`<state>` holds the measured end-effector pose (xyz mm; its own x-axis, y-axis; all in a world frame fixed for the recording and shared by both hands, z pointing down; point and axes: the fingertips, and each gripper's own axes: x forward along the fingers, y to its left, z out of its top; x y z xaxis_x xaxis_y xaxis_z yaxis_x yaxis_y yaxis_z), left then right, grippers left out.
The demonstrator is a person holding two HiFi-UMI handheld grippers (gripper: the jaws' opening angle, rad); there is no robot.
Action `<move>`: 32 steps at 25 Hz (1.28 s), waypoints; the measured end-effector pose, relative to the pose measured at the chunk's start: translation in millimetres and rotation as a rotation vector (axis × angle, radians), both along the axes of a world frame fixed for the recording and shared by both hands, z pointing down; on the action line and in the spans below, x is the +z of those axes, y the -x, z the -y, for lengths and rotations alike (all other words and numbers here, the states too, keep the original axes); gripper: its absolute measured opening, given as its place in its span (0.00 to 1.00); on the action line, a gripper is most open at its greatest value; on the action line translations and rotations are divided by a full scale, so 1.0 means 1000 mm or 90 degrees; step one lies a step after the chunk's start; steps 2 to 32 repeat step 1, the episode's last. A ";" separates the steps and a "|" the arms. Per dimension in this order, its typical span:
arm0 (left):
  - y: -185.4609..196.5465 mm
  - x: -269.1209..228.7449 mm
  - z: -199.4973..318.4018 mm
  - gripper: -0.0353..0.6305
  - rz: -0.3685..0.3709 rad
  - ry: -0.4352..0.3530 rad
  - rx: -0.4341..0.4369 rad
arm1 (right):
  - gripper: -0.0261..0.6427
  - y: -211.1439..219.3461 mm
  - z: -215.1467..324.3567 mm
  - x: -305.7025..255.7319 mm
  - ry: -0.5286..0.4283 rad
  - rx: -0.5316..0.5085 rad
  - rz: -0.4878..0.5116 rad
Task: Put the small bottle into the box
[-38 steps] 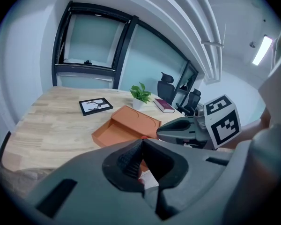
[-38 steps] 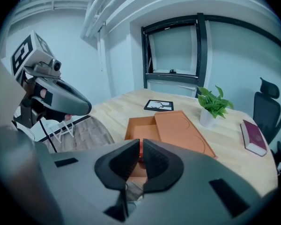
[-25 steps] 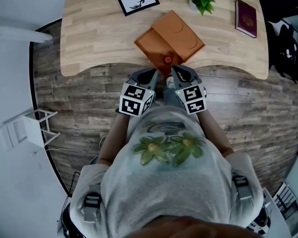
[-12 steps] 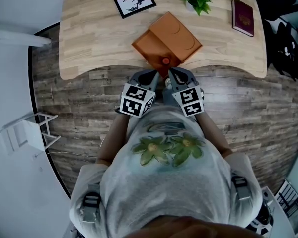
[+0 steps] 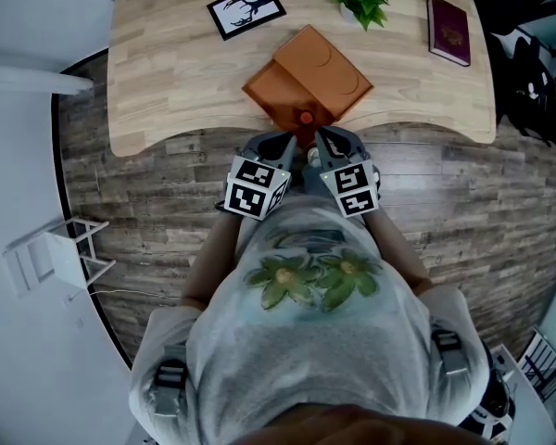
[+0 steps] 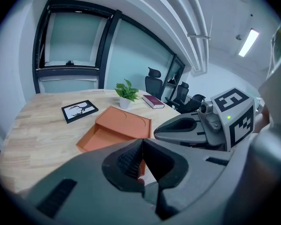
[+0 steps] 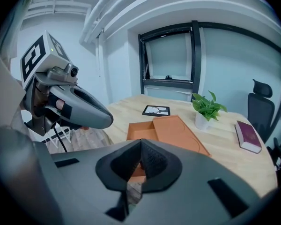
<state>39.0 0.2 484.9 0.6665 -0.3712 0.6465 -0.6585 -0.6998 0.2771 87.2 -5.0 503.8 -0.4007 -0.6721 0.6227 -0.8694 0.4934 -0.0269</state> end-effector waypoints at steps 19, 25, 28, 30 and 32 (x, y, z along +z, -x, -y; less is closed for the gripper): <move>0.000 0.000 0.001 0.06 0.001 0.000 0.000 | 0.05 -0.001 0.000 0.000 0.001 0.001 0.000; 0.000 0.000 0.001 0.06 0.001 0.000 0.000 | 0.05 -0.001 0.000 0.000 0.001 0.001 0.000; 0.000 0.000 0.001 0.06 0.001 0.000 0.000 | 0.05 -0.001 0.000 0.000 0.001 0.001 0.000; 0.000 0.000 0.001 0.06 0.001 0.000 0.000 | 0.05 -0.001 0.000 0.000 0.001 0.001 0.000; 0.000 0.000 0.001 0.06 0.001 0.000 0.000 | 0.05 -0.001 0.000 0.000 0.001 0.001 0.000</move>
